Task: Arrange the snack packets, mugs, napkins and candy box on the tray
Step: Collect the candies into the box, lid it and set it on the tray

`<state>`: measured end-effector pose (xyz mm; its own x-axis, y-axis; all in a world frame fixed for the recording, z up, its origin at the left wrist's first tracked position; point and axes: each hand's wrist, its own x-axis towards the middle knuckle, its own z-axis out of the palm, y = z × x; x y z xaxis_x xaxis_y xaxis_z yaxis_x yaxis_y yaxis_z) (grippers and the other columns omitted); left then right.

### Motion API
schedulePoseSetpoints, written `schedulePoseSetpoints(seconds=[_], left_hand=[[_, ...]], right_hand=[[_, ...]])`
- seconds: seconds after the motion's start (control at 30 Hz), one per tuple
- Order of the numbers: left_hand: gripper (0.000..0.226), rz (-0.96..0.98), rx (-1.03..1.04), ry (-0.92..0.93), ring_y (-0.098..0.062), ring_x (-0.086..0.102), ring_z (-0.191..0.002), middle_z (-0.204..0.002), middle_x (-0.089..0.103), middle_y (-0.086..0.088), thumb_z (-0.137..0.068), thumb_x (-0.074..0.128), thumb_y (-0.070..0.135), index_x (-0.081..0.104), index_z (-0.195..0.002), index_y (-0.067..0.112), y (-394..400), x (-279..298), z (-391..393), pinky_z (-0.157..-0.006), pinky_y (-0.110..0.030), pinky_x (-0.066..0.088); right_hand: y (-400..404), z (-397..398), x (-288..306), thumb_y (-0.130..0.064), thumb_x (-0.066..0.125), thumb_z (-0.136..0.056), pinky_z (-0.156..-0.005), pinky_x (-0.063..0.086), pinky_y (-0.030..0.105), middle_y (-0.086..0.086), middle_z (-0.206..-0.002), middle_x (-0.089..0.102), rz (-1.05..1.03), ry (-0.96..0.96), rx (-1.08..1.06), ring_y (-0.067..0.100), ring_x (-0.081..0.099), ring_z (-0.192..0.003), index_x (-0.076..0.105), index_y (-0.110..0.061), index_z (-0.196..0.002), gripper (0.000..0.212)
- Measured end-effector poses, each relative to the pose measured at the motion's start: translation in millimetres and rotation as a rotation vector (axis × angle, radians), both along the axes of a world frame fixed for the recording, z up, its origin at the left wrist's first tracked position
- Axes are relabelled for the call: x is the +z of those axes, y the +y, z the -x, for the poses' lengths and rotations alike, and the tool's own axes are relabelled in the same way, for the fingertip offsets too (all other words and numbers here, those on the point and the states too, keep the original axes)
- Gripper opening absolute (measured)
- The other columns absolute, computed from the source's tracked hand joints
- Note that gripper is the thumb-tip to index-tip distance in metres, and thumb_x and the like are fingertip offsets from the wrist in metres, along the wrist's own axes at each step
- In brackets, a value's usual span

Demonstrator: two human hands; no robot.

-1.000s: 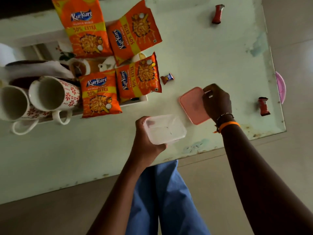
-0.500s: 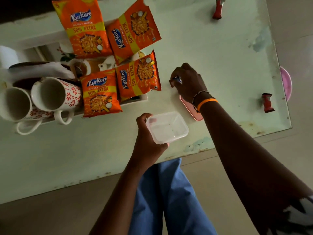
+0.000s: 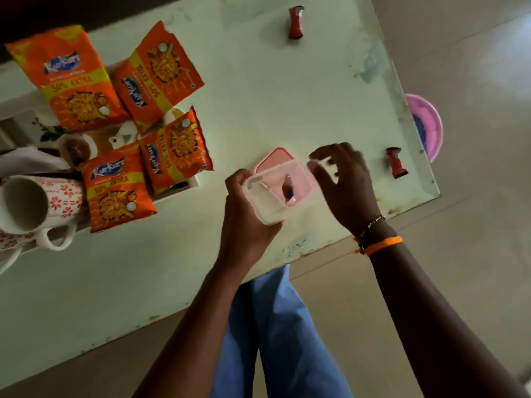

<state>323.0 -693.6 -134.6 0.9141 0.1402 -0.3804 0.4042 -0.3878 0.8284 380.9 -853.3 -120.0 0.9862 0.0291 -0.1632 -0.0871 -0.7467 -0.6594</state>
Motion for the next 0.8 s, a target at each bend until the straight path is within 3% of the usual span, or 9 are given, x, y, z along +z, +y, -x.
schedulePoseSetpoints(seconds=[0.07, 0.17, 0.27, 0.33, 0.43, 0.57, 0.7, 0.8], left_hand=[[0.087, -0.025, -0.049, -0.007, -0.022, 0.055, -0.111, -0.124, 0.051, -0.007, -0.053, 0.086, 0.012, 0.029, -0.119, 0.018, -5.6, -1.3, -9.2, -0.085, -0.03, 0.052], [0.087, -0.046, -0.117, -0.004, -0.022, 0.055, -0.112, -0.125, 0.049, -0.002, -0.053, 0.087, 0.012, 0.029, -0.119, 0.014, -15.6, -4.7, -20.2, -0.083, -0.03, 0.05], [0.087, -0.07, -0.14, 0.007, -0.021, 0.057, -0.109, -0.125, 0.052, 0.0, -0.053, 0.087, 0.015, 0.028, -0.117, 0.019, -23.0, -6.6, -26.9, -0.077, -0.025, 0.046], [0.086, -0.064, -0.154, 0.0, -0.02, 0.057, -0.11, -0.126, 0.052, 0.003, -0.054, 0.086, 0.015, 0.028, -0.116, 0.022, -27.0, -7.0, -31.1, -0.076, -0.025, 0.046], [0.086, -0.043, -0.147, 0.0, -0.017, 0.056, -0.111, -0.128, 0.05, 0.007, -0.054, 0.086, 0.014, 0.028, -0.116, 0.026, -32.9, -5.9, -39.4, -0.079, -0.028, 0.05], [0.086, -0.073, -0.122, 0.008, -0.015, 0.056, -0.103, -0.122, 0.051, 0.007, -0.054, 0.085, 0.023, 0.027, -0.117, 0.027, -37.9, -5.5, -53.5, -0.068, -0.015, 0.042], [0.08, -0.053, -0.079, 0.024, -0.019, 0.058, -0.103, -0.123, 0.053, 0.007, -0.056, 0.082, 0.022, 0.027, -0.113, 0.032, -40.9, -5.2, -65.5, -0.072, -0.022, 0.043], [0.073, -0.062, -0.006, 0.001, -0.021, 0.061, -0.1, -0.117, 0.055, 0.006, -0.061, 0.08, 0.024, 0.027, -0.11, 0.033, -39.1, -5.3, -74.3, -0.072, -0.028, 0.05]], right_hand=[[-26.8, -6.4, -15.1, -0.01, 0.058, -0.083, -0.086, 0.034, 0.033, 0.014, -0.109, 0.058, 0.158, -0.057, -0.186, 0.034, 0.05, -0.101, 0.062, -0.009, -0.101, 0.018], [-62.6, -14.6, -39.4, -0.005, 0.055, -0.078, -0.091, 0.037, 0.039, 0.013, -0.127, 0.046, 0.347, 0.083, -0.431, 0.035, 0.042, -0.115, 0.056, -0.015, -0.114, 0.037], [-78.3, -16.0, -56.8, 0.01, 0.044, -0.073, -0.087, 0.038, 0.033, 0.017, -0.13, 0.042, 0.319, 0.161, -0.498, 0.034, 0.044, -0.113, 0.054, -0.011, -0.117, 0.049], [-82.0, -16.1, -62.4, 0.017, 0.038, -0.074, -0.083, 0.038, 0.029, 0.023, -0.119, 0.049, 0.211, 0.115, -0.435, 0.037, 0.05, -0.104, 0.06, -0.002, -0.108, 0.045], [-79.2, -20.3, -57.4, 0.02, 0.04, -0.075, -0.076, 0.049, 0.035, 0.021, -0.099, 0.054, 0.026, 0.085, -0.384, 0.038, 0.058, -0.091, 0.064, 0.003, -0.097, 0.036], [-54.4, -30.3, -24.7, 0.014, 0.048, -0.076, -0.059, 0.052, 0.016, 0.019, -0.091, 0.058, -0.226, -0.04, -0.433, 0.022, 0.06, -0.071, 0.064, -0.001, -0.095, 0.029], [-17.6, -29.6, 4.6, -0.001, 0.059, -0.083, -0.069, 0.049, 0.015, 0.011, -0.098, 0.061, -0.324, -0.038, -0.141, 0.013, 0.061, -0.078, 0.063, -0.005, -0.094, 0.013], [1.0, -34.5, 8.6, -0.005, 0.06, -0.084, -0.075, 0.045, 0.016, 0.005, -0.094, 0.06, -0.265, -0.014, 0.04, 0.015, 0.057, -0.083, 0.066, -0.008, -0.091, 0.009]])
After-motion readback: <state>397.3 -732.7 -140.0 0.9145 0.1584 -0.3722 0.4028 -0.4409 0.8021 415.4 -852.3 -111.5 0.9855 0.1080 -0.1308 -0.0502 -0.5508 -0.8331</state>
